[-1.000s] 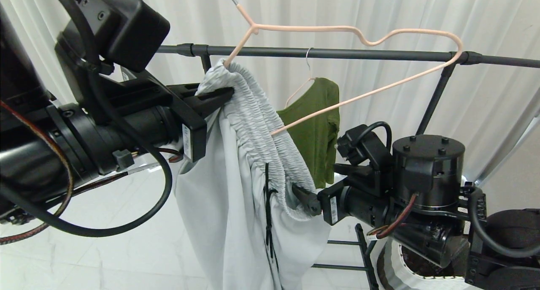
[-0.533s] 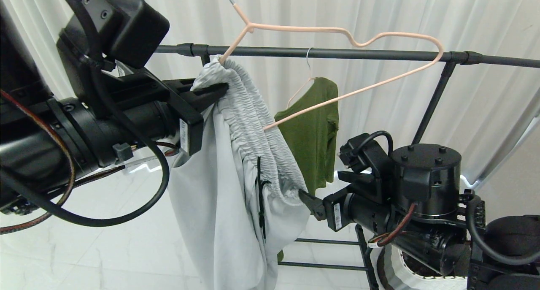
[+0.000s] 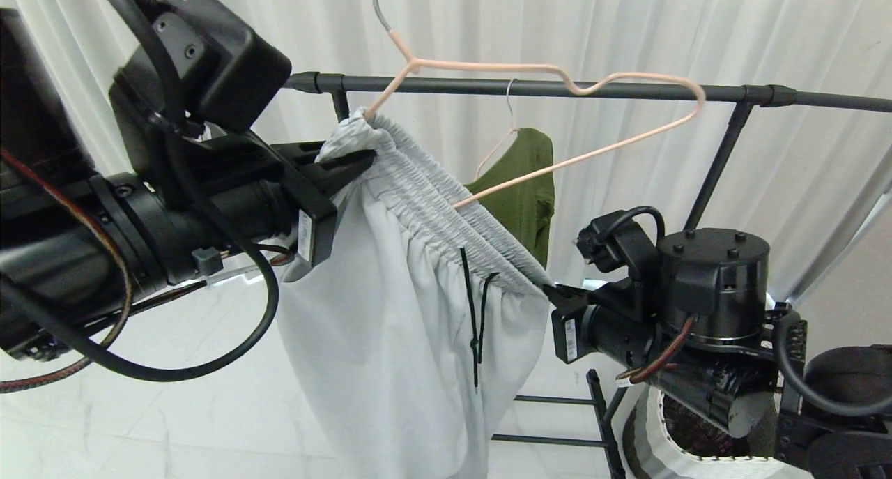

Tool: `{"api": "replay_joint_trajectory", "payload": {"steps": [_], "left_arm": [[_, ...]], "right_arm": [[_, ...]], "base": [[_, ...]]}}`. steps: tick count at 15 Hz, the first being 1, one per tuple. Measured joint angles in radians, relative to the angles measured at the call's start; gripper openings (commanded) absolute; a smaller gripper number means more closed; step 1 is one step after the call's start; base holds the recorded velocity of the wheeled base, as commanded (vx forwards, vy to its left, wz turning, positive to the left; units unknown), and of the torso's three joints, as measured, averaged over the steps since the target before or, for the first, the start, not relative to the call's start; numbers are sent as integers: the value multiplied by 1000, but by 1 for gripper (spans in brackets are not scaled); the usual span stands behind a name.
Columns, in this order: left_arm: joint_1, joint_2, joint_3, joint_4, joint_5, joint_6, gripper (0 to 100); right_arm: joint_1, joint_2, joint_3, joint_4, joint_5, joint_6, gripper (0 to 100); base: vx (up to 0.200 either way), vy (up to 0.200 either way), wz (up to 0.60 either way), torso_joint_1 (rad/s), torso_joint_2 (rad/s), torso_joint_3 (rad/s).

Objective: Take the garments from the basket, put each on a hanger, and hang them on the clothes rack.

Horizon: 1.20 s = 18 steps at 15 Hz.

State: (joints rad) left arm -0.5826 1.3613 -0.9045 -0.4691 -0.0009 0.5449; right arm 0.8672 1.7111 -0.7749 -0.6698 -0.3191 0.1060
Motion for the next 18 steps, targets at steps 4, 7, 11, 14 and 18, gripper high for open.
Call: {"api": "replay_joint_trajectory", "payload": {"steps": [4, 7, 11, 14, 18], "left_arm": [[70, -1, 72, 0, -5, 107, 0], [77, -3, 112, -2, -40, 112, 0], [87, -9, 160, -2, -76, 190, 0], [94, -6, 180, -2, -78, 233, 0], [139, -2, 218, -1, -130, 331, 0]], "right_arm": [[-122, -37, -12, 1, -5, -21, 0], [-166, -63, -16, 2, -6, -40, 0], [-185, -77, -38, 4, -5, -53, 0], [-187, -85, -62, 6, 2, -98, 0], [-189, -94, -112, 13, 7, -133, 0]], "base": [[0, 0, 0, 0, 0, 0], [0, 0, 0, 0, 0, 0], [0, 0, 0, 0, 0, 0], [0, 0, 0, 0, 0, 0], [0, 0, 0, 0, 0, 0]]}}
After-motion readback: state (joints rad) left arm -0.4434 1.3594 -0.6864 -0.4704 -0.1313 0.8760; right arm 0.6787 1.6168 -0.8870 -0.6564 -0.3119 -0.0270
